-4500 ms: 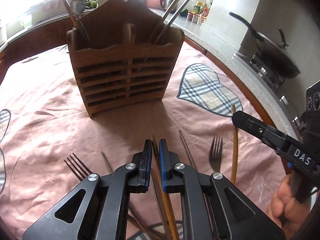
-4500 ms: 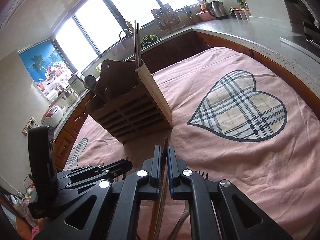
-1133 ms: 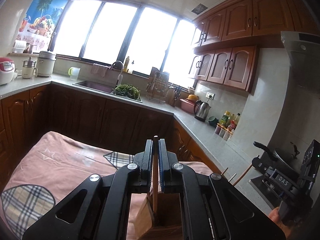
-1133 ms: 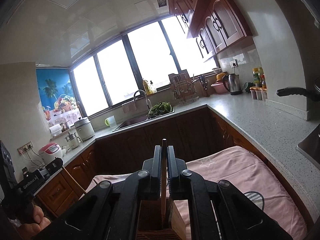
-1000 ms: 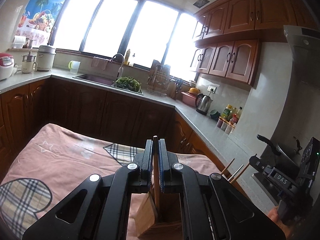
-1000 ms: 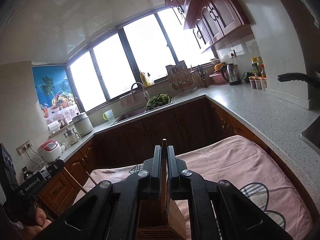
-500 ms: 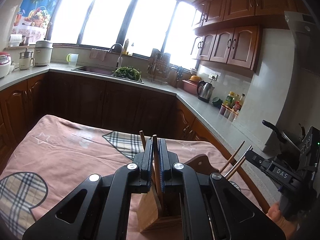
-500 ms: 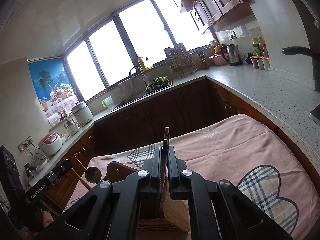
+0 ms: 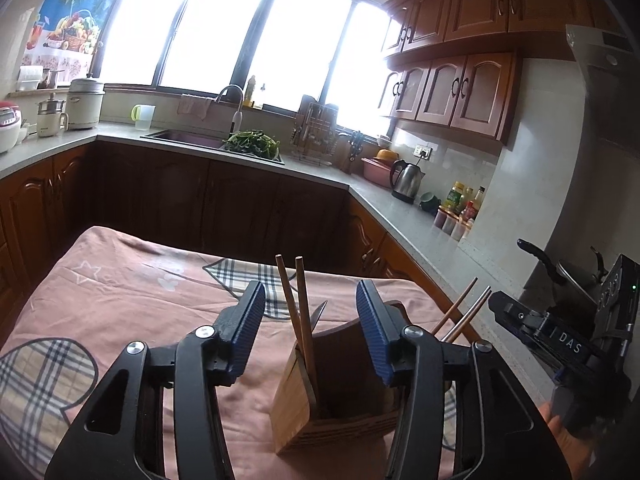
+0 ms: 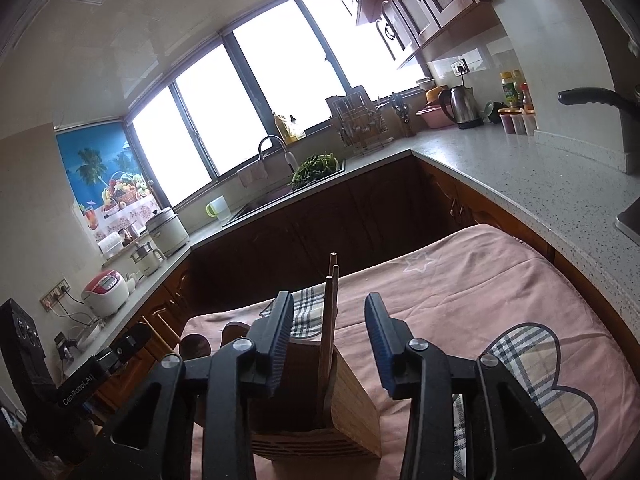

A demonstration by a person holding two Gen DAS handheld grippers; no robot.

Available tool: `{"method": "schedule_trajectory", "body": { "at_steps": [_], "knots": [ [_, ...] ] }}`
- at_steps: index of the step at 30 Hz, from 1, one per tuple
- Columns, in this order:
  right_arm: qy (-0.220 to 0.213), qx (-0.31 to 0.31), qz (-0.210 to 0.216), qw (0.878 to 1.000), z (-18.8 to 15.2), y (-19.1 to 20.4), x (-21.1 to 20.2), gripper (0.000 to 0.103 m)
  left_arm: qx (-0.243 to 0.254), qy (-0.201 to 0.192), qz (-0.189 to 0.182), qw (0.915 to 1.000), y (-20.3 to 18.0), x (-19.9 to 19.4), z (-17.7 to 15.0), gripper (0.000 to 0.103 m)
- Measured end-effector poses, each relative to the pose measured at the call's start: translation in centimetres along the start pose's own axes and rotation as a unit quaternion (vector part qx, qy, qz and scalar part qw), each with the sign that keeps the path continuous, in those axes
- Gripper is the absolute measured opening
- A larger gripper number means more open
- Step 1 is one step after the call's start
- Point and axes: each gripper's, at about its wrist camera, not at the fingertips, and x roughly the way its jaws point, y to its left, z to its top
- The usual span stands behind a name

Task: Organize utensils
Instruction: 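Open both tools to release the chopsticks into the holder, then withdraw both tools back over the metal chopsticks and forks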

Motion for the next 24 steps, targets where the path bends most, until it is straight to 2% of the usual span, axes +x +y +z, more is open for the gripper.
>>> {"method": "schedule_trajectory", "body": {
  "at_steps": [1, 2, 4, 6, 9, 24],
  "knots": [
    [-0.002, 0.002, 0.001, 1.0, 0.0, 0.0, -0.2, 0.052, -0.001, 0.001, 0.001, 1.0, 0.0, -0.3, -0.1, 0.062],
    [-0.003, 0.004, 0.003, 1.0, 0.0, -0.1, -0.4, 0.057, -0.003, 0.0, 0.001, 1.0, 0.1, -0.7, -0.2, 0.066],
    [-0.007, 0.008, 0.009, 1.0, -0.1, -0.1, -1.0, 0.083, -0.007, 0.001, 0.002, 1.0, 0.2, -1.4, -0.4, 0.084],
    [-0.014, 0.007, 0.013, 1.0, -0.3, 0.0, -1.7, 0.092, -0.013, 0.002, 0.007, 0.9999, 0.5, -2.2, -0.7, 0.098],
    [-0.019, 0.006, 0.016, 1.0, -0.6, 0.2, -2.8, 0.097, -0.02, 0.006, 0.008, 0.9997, 0.9, -3.5, -1.1, 0.103],
    [0.005, -0.009, 0.03, 0.999, -4.8, 2.1, -8.9, 0.098, -0.032, 0.042, 0.02, 0.9984, 3.0, -10.1, -5.3, 0.103]
  ]
}}
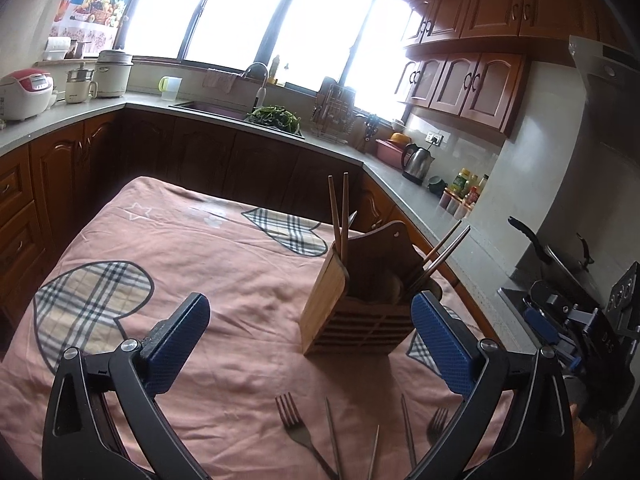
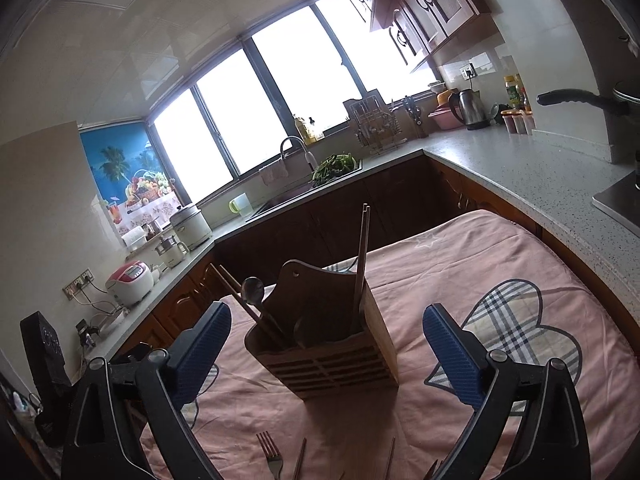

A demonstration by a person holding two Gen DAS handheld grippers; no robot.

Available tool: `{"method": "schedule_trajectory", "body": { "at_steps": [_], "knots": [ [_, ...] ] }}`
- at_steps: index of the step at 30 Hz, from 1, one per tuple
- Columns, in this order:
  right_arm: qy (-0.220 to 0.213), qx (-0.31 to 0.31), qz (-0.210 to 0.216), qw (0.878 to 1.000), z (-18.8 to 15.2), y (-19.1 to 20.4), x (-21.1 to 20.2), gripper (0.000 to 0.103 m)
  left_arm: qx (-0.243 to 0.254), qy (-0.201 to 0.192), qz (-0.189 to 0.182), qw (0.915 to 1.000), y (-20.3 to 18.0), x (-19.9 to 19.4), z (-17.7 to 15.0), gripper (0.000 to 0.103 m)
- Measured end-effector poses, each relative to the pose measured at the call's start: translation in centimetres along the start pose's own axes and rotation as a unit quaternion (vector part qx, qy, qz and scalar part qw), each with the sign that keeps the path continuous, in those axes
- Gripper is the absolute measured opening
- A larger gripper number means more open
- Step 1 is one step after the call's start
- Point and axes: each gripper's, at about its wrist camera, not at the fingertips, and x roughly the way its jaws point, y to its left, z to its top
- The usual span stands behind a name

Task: Organize utensils
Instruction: 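Withdraw both tools back over the metal chopsticks and forks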

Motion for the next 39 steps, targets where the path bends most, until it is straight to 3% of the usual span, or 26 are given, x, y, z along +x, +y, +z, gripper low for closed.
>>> {"method": "schedule_trajectory", "body": {
  "at_steps": [14, 22, 39],
  "knots": [
    [0.032, 0.0, -0.007, 0.999, -6.0, 0.8, -4.7, 0.098, 0.002, 0.033, -0.003, 0.9995, 1.0, -4.4, -4.9, 0.103],
    [0.036, -0.023, -0.021, 0.999, -8.6, 1.8, -6.8, 0.098, 0.004, 0.03, 0.004, 0.9995, 1.3, -6.5, -7.0, 0.103],
    [0.068, -0.057, -0.036, 0.995, -12.5, 2.3, -7.8, 0.098, 0.015, 0.056, 0.026, 0.998, 1.8, -7.2, -10.5, 0.103]
  ]
}}
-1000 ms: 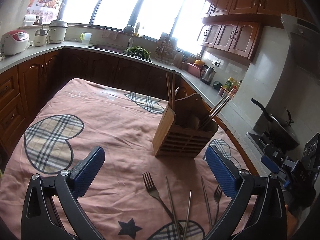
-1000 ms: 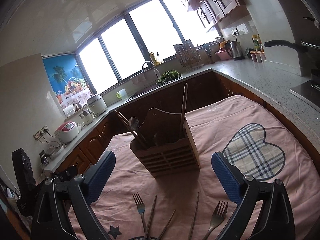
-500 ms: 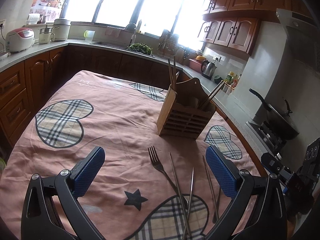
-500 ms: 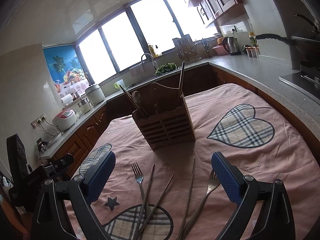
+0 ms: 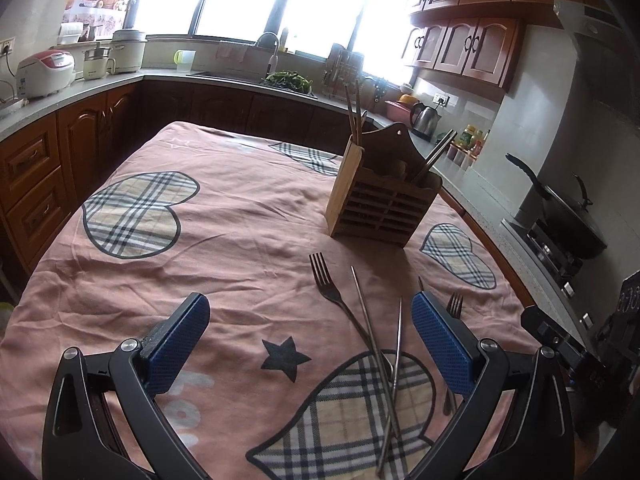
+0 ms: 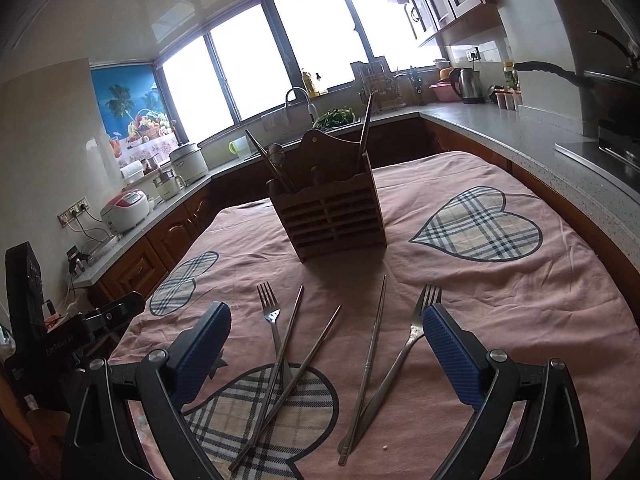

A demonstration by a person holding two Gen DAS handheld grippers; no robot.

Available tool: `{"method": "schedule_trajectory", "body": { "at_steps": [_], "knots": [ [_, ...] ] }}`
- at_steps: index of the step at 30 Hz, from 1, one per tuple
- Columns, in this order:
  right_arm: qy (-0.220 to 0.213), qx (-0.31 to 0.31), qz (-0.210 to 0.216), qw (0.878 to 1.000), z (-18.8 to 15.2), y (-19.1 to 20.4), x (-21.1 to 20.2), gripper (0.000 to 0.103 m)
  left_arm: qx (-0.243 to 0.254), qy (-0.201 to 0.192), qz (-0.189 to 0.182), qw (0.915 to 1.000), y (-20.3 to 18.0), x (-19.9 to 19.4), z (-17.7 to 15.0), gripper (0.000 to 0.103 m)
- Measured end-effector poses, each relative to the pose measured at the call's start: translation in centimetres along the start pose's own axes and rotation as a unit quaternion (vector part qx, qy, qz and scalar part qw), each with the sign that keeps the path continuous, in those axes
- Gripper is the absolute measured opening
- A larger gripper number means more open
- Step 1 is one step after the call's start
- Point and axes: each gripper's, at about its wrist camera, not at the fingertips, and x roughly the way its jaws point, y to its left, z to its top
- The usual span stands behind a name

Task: Organize utensils
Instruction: 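Withdraw both tools back over the metal chopsticks and forks, then close the left tool on a metal chopstick while the right tool grasps another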

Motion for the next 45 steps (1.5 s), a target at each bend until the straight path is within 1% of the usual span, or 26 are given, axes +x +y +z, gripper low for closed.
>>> {"method": "schedule_trajectory", "body": {
  "at_steps": [12, 16, 19, 23, 27, 32, 35, 37, 38, 39, 41, 42, 43, 45],
  "knots": [
    [0.012, 0.006, -0.005, 1.0, -0.4, -1.0, 0.8, 0.098, 0.015, 0.027, 0.007, 0.9995, -0.9, 2.0, -0.3, 0.103],
    [0.017, 0.006, -0.005, 1.0, -0.3, -1.3, 1.5, 0.098, 0.02, 0.046, 0.006, 0.9987, -1.2, 3.4, -0.2, 0.103],
    [0.02, 0.001, -0.005, 1.0, -0.2, -1.4, 2.1, 0.098, 0.016, 0.068, -0.008, 0.9975, -1.4, 4.8, 0.0, 0.103],
    [0.028, 0.007, -0.001, 1.0, 0.2, -2.0, 3.1, 0.097, 0.032, 0.081, -0.004, 0.9962, -1.9, 6.1, 0.3, 0.102],
    [0.035, 0.013, -0.003, 0.999, 0.4, -2.5, 3.8, 0.097, 0.039, 0.09, -0.012, 0.9951, -2.5, 7.1, 0.7, 0.097],
    [0.045, 0.022, 0.003, 0.999, 0.7, -3.1, 4.7, 0.097, 0.06, 0.107, -0.018, 0.9923, -3.6, 8.8, 1.1, 0.083],
    [0.054, 0.031, 0.012, 0.998, 1.2, -3.6, 5.7, 0.09, 0.07, 0.119, -0.024, 0.9901, -4.3, 10.1, 1.3, 0.074],
    [0.062, 0.036, 0.011, 0.997, 1.6, -3.9, 6.6, 0.08, 0.076, 0.128, -0.026, 0.9885, -4.7, 11.1, 1.4, 0.067],
    [0.068, 0.039, 0.011, 0.997, 1.8, -4.1, 7.1, 0.079, 0.076, 0.132, -0.027, 0.9879, -4.8, 11.7, 1.6, 0.066],
    [0.074, 0.042, 0.012, 0.996, 1.9, -4.3, 7.7, 0.075, 0.077, 0.136, -0.029, 0.9873, -4.9, 12.2, 1.7, 0.064],
    [0.087, 0.045, 0.013, 0.995, 2.3, -4.5, 9.0, 0.069, 0.08, 0.149, -0.032, 0.9851, -5.3, 13.4, 1.9, 0.058],
    [0.093, 0.047, 0.014, 0.995, 2.5, -4.7, 9.7, 0.064, 0.083, 0.155, -0.033, 0.9839, -5.5, 14.0, 2.0, 0.052],
    [0.1, 0.048, 0.012, 0.994, 2.6, -4.8, 10.4, 0.058, 0.085, 0.162, -0.033, 0.9826, -5.6, 14.6, 2.2, 0.049],
    [0.116, 0.048, 0.009, 0.992, 2.9, -5.1, 12.0, 0.05, 0.09, 0.174, -0.034, 0.98, -6.0, 15.8, 2.3, 0.047]
  ]
}}
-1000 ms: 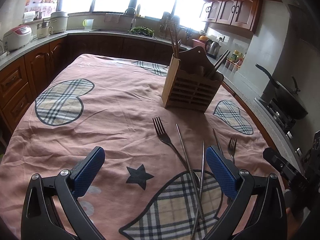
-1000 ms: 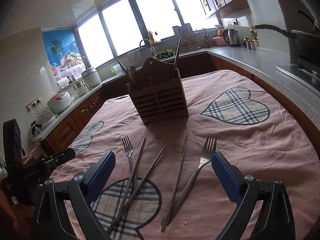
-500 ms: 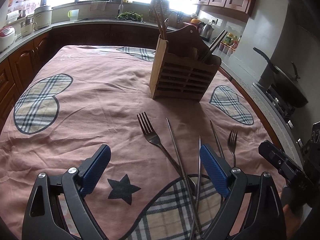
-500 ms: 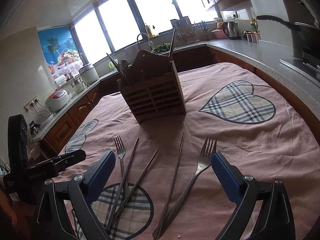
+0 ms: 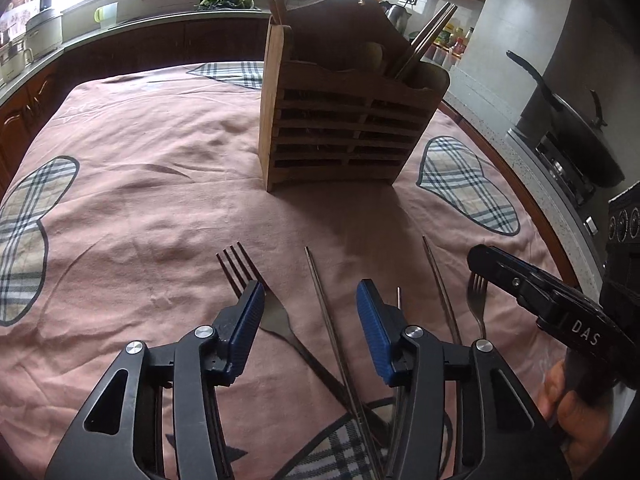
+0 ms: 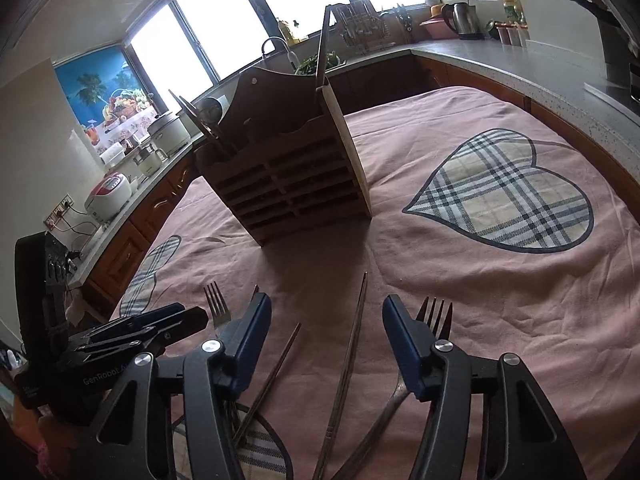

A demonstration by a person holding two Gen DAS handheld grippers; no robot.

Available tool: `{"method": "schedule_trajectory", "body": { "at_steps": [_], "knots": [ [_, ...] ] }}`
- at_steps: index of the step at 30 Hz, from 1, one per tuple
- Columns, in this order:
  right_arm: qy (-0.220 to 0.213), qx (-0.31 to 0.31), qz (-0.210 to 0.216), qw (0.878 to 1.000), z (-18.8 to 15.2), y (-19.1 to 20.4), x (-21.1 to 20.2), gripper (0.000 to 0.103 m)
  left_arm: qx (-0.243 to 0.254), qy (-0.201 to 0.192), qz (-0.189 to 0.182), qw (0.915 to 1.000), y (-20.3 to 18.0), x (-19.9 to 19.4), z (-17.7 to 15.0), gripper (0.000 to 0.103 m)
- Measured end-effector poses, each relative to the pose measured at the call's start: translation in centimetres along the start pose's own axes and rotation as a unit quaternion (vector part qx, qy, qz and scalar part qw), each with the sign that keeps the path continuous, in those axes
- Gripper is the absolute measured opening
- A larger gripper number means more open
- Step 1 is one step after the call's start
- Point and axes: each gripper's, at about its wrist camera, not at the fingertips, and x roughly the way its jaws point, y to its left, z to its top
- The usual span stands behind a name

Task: Organize utensils
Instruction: 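Close the left tool on a metal chopstick while the right tool grasps another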

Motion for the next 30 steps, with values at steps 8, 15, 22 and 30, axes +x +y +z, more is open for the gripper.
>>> {"method": "schedule_trajectory", "body": {
  "at_steps": [8, 15, 22, 30],
  "knots": [
    [0.051, -0.014, -0.034, 0.998, 1.6, -0.8, 4.1, 0.032, 0.031, 0.044, 0.01, 0.9985, -0.9, 3.5, 1.2, 0.036],
    [0.08, -0.043, -0.047, 0.995, 1.2, -0.9, 6.3, 0.025, 0.05, 0.054, 0.018, 0.9971, -1.1, 4.7, 1.1, 0.008],
    [0.082, -0.058, -0.063, 0.993, 1.2, -0.6, 6.5, 0.007, 0.063, 0.05, 0.009, 0.9967, -1.5, 4.6, 1.3, 0.004],
    [0.072, -0.046, -0.044, 0.995, 1.3, -0.4, 5.2, 0.004, 0.05, 0.034, -0.008, 0.9981, -1.2, 2.7, 1.5, 0.004]
  ]
}}
